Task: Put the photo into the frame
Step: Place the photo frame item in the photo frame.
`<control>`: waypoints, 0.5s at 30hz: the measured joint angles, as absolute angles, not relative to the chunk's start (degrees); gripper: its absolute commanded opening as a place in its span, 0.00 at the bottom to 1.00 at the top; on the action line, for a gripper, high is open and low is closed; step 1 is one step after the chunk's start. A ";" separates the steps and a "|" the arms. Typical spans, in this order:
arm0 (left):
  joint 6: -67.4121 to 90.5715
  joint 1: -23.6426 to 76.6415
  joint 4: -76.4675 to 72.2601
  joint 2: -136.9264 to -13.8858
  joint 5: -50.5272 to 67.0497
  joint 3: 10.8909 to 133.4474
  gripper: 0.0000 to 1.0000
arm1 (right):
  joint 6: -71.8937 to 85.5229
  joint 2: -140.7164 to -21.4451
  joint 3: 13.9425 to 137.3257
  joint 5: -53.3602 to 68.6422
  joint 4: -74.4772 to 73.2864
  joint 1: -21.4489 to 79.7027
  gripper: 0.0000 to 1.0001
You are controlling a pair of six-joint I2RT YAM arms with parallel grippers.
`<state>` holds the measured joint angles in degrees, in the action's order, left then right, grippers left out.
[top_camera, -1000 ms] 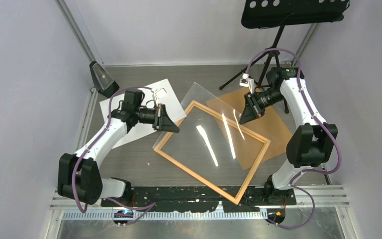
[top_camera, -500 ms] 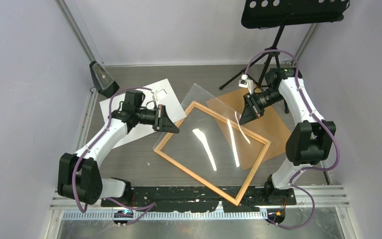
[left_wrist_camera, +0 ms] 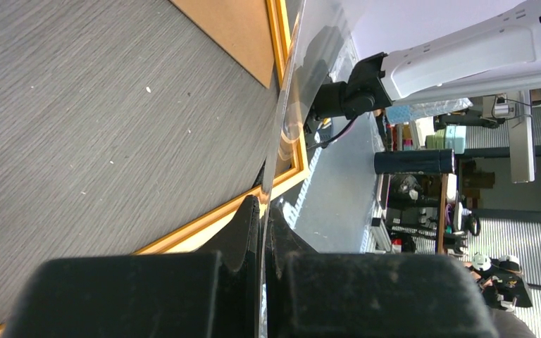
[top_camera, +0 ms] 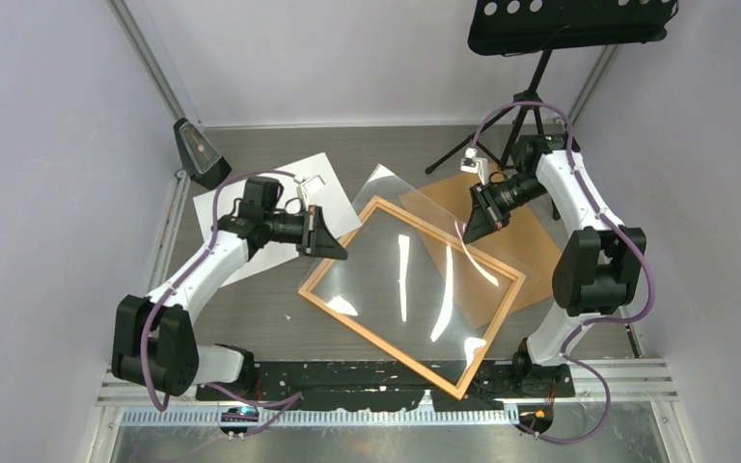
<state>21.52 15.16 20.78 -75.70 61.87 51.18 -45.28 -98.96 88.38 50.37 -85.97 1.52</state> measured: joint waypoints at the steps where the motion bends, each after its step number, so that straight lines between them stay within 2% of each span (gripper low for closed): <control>1: 21.45 15.20 20.75 -75.77 61.73 51.18 0.00 | -45.28 -99.04 88.38 50.24 -85.91 1.52 0.06; 15: 20.12 15.49 20.53 -77.47 60.66 51.18 0.00 | -45.28 -101.43 88.05 49.10 -84.20 1.91 0.06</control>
